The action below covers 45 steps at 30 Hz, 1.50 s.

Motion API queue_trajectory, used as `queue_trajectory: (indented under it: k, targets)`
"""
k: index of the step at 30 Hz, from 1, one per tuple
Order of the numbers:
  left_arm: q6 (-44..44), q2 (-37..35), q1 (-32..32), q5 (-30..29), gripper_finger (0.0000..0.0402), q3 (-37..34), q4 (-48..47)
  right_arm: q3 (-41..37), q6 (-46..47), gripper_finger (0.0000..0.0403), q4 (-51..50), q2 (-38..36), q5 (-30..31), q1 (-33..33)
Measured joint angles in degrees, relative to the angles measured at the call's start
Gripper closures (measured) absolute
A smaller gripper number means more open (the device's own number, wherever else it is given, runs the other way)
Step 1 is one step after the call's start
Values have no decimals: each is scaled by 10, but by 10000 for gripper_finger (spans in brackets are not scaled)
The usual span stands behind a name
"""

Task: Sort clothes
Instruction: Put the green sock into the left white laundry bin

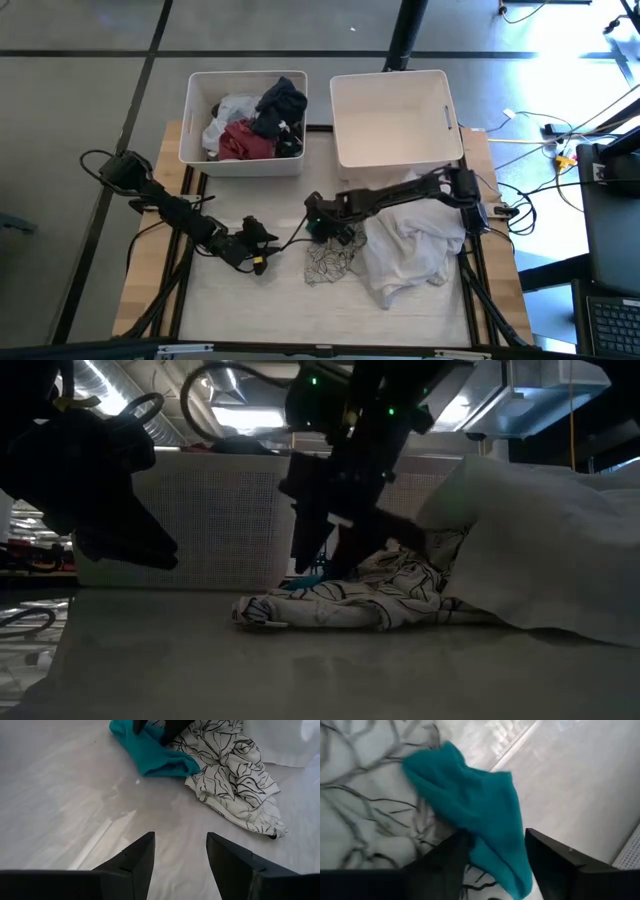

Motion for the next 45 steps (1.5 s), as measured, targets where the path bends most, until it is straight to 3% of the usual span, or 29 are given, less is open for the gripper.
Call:
queue_trajectory:
  k: [12, 14, 22, 27, 33, 39, 45]
  targets:
    - [2, 0, 0, 0, 233, 0, 0, -13, -4, 379, 29, 0, -41, -32]
    - [2, 0, 0, -1, 233, 0, 0, -13, -12, 394, 31, 0, -40, -32]
    - [2, 0, 0, -1, 233, 0, -1, 35, -41, 396, -4, -14, -20, -25]
    - [8, 0, 0, -1, 233, 0, -1, 119, -73, 392, -31, -31, -6, -23]
    - [8, 0, 0, -2, 233, 0, -1, 238, -135, 390, -40, -45, 52, -28]
    - [8, 0, 0, -2, 233, 0, -1, 330, -184, 390, 0, -47, 83, -51]
    - [7, 0, 0, -2, 233, 0, -1, 350, -186, 389, 44, -47, 90, -106]
